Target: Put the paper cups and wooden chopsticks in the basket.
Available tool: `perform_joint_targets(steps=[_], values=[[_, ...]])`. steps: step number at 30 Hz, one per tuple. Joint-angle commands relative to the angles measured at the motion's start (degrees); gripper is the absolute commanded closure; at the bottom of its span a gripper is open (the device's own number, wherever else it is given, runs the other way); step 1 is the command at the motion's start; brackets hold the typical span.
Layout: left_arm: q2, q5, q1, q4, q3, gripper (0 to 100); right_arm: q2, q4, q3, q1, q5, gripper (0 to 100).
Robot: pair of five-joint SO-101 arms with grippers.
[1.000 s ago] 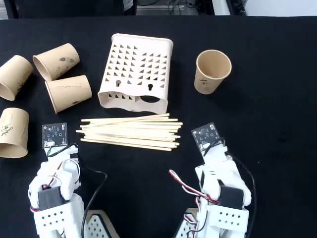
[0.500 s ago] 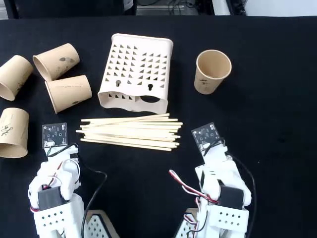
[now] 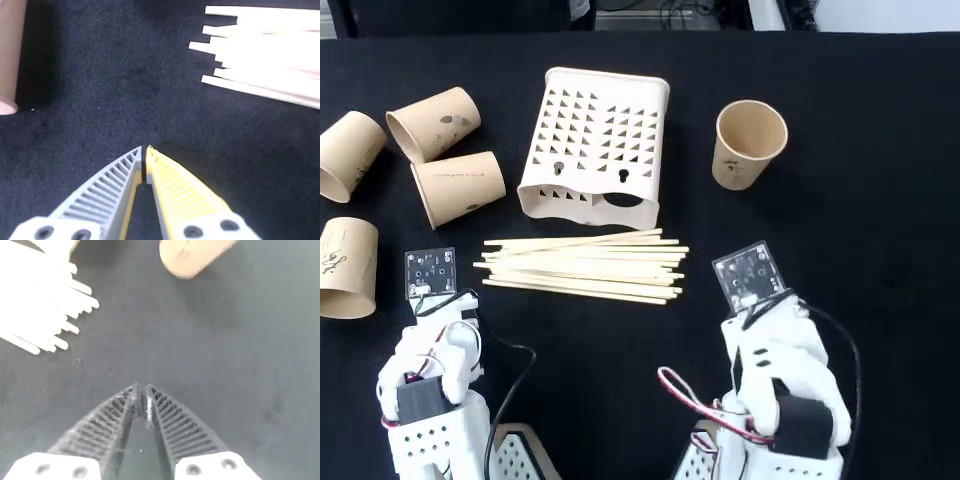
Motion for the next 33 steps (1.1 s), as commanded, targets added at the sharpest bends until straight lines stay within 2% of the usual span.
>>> perform_joint_targets(steps=[1, 6, 11, 23, 33], values=[[-0.26, 0.0, 0.22, 0.18, 1.01, 97, 8.84, 0.44, -8.13, -2.29, -1.14, 96.2], [-0.26, 0.0, 0.22, 0.18, 1.01, 97, 25.36, 0.53, -16.92, -3.25, -5.54, 96.2], [-0.26, 0.0, 0.22, 0.18, 1.01, 97, 34.51, 0.53, -17.71, -3.16, -5.71, 96.2], [-0.26, 0.0, 0.22, 0.18, 1.01, 97, 26.77, 0.44, -17.1, -2.81, -5.36, 96.2], [-0.26, 0.0, 0.22, 0.18, 1.01, 97, 26.33, 0.26, -17.54, -2.81, -5.27, 96.2]])
